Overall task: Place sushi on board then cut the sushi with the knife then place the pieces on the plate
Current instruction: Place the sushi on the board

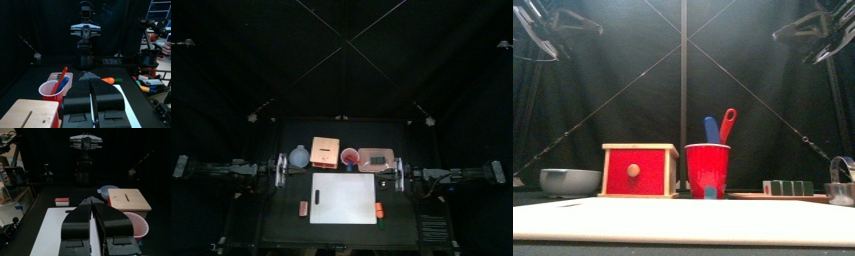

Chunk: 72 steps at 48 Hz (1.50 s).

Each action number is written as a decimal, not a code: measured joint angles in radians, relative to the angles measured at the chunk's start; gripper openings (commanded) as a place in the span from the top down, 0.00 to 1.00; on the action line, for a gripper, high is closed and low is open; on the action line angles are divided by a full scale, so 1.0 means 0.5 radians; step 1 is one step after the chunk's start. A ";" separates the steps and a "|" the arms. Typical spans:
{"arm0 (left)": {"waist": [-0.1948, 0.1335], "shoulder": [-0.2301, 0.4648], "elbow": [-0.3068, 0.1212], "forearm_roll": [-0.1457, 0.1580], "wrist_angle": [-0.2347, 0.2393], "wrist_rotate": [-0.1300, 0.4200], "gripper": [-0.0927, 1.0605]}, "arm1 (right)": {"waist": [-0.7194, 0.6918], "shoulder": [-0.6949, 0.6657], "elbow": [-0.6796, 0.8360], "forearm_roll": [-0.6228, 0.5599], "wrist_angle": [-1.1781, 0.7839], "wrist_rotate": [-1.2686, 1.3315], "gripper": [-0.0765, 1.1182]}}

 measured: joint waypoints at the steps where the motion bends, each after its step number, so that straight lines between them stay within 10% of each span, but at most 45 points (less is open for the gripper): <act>1: 0.003 0.006 0.003 0.000 -0.006 0.000 0.97 | 0.000 0.000 0.000 0.000 0.000 0.000 0.91; 28: 0.000 0.359 0.034 0.000 -0.156 0.009 0.94 | -0.506 0.199 -0.178 0.141 0.994 0.034 0.81; 52: 0.012 0.531 0.040 0.000 -0.156 0.009 0.94 | -0.746 0.650 -0.307 -0.144 1.335 0.003 0.05; 72: 0.086 0.534 0.052 0.000 -0.153 0.009 0.94 | -0.847 0.942 -0.313 -0.380 1.344 -0.061 0.06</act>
